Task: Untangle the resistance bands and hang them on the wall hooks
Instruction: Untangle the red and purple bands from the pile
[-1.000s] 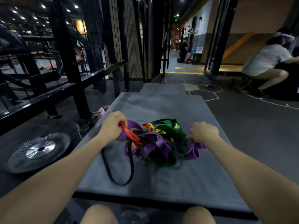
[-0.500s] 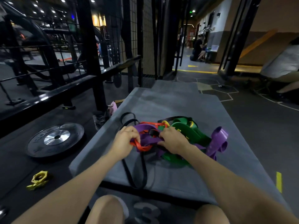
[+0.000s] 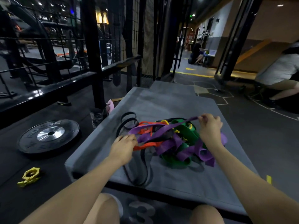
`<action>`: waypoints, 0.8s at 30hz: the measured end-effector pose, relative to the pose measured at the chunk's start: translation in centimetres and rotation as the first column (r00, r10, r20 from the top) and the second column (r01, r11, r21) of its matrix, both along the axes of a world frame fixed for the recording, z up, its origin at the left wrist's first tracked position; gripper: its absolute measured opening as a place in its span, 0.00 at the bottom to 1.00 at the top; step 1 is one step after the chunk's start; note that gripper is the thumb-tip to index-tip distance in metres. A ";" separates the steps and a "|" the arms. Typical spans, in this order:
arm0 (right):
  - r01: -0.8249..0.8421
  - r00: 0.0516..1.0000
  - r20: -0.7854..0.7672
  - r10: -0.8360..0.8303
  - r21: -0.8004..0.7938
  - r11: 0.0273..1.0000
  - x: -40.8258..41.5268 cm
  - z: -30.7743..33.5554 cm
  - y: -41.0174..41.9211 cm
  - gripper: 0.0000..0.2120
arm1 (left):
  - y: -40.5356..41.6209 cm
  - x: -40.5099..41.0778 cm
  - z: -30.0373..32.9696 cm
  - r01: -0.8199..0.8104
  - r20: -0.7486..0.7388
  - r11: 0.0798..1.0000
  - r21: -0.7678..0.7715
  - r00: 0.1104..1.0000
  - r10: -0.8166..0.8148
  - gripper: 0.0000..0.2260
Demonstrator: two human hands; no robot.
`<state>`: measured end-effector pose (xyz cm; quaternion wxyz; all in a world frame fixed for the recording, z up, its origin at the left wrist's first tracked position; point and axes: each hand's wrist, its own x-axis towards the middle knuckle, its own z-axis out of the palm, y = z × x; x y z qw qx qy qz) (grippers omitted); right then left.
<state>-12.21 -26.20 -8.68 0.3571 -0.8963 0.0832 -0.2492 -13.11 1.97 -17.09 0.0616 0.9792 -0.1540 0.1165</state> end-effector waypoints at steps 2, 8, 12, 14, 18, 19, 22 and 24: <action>-0.096 0.986 -0.162 0.048 -0.299 0.949 0.1 -1.1 -0.2 0.13 | -0.5 -0.2 -0.1 -0.013 -0.108 1.000 -0.012 0.994 0.012 0.16; -0.372 0.890 -0.447 0.093 -0.591 0.716 0.1 -2.8 2.7 0.13 | -1.4 -0.7 -2.0 0.005 -0.182 0.985 -0.172 0.983 -0.037 0.16; -0.350 0.929 -0.146 0.339 -0.642 0.682 0.7 -1.1 7.6 0.21 | -2.0 -0.5 -2.6 0.086 -0.098 0.952 -0.294 0.988 -0.120 0.20; -0.453 0.875 -0.214 0.433 -0.674 0.583 1.5 -1.5 10.1 0.21 | -2.4 -0.4 -2.8 0.139 -0.072 0.940 -0.311 0.983 -0.169 0.24; -0.540 0.835 -0.414 0.362 -0.743 0.396 2.0 -4.2 12.1 0.15 | -2.2 -0.5 -3.7 0.130 -0.038 0.922 -0.366 0.987 -0.154 0.22; -0.528 0.845 -0.420 0.330 -0.751 0.397 1.9 -4.9 11.7 0.15 | -1.7 -0.4 -4.1 0.095 -0.028 0.891 -0.443 0.992 -0.120 0.23; -0.440 0.892 -0.321 0.319 -0.780 0.444 1.1 -6.7 9.5 0.13 | -0.5 0.2 -4.4 -0.142 -0.124 0.632 -0.762 0.990 0.073 0.18; -0.356 0.926 -0.227 0.300 -0.789 0.501 0.6 -7.7 7.8 0.15 | -0.2 0.8 -4.6 -0.299 -0.264 0.590 -0.750 0.953 0.148 0.14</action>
